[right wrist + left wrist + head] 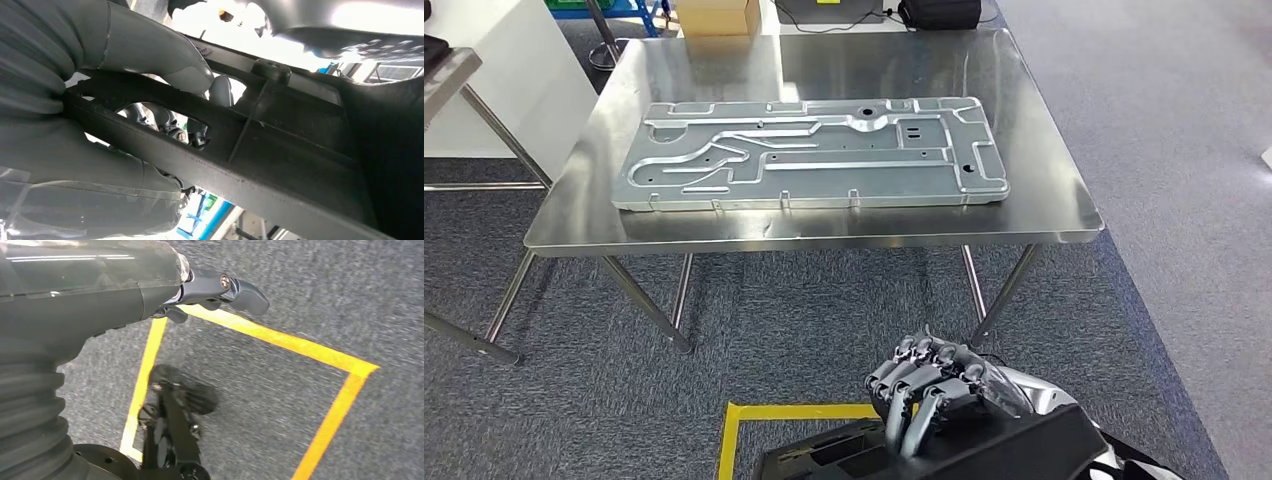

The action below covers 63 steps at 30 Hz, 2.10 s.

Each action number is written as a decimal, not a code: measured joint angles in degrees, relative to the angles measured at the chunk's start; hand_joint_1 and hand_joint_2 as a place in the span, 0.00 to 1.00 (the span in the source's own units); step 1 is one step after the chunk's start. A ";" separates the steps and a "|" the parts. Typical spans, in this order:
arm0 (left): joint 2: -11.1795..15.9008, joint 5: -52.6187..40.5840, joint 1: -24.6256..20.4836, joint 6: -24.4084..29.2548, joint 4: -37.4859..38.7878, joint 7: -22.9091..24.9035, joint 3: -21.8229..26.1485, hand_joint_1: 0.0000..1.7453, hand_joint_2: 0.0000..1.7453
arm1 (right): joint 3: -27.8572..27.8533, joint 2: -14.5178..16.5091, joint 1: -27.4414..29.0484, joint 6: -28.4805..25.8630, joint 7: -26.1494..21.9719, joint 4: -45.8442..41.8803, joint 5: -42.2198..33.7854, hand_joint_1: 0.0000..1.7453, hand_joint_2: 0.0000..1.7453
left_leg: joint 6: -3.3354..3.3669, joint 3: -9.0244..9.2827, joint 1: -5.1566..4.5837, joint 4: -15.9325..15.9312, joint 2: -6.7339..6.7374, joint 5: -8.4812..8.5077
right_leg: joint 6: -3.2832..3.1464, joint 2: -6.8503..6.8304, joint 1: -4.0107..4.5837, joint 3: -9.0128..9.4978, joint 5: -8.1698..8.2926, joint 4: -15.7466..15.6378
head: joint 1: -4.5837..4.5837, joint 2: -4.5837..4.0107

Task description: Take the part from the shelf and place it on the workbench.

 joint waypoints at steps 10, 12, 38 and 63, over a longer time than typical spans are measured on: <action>0.01 -0.21 -0.22 -0.52 0.02 -0.26 -0.03 0.00 1.00 | -1.02 -0.21 0.54 -2.56 -2.54 -5.14 3.90 0.94 1.00 | 3.34 4.31 -0.59 -7.58 0.00 4.80 | 2.75 -0.18 -0.21 -3.94 -4.58 11.27 | 0.20 0.00; 0.03 -0.40 -0.32 -0.57 0.02 -0.25 -0.07 0.00 1.00 | -1.03 -0.47 0.50 -3.74 -2.04 -6.02 4.00 0.94 1.00 | 3.55 5.35 -0.84 -7.63 -0.12 3.85 | 2.71 -0.18 -0.09 -8.66 -6.61 16.26 | 0.19 0.00; -0.67 3.36 -0.28 2.56 0.34 -1.05 0.89 0.00 1.00 | -4.03 -4.13 3.50 -16.39 -4.96 -10.55 4.09 0.94 1.00 | 1.65 1.35 0.05 -7.60 0.03 7.59 | 2.09 0.27 -0.23 1.38 -2.65 0.77 | -0.78 0.00; 0.30 0.13 -0.02 -0.49 0.33 -2.95 -0.21 0.00 1.00 | -33.02 -9.66 -27.85 -27.29 3.91 26.13 31.12 0.94 1.00 | 0.80 0.93 -0.65 -4.39 0.05 5.88 | 0.00 -0.22 0.25 -2.97 2.71 -0.02 | -0.86 0.00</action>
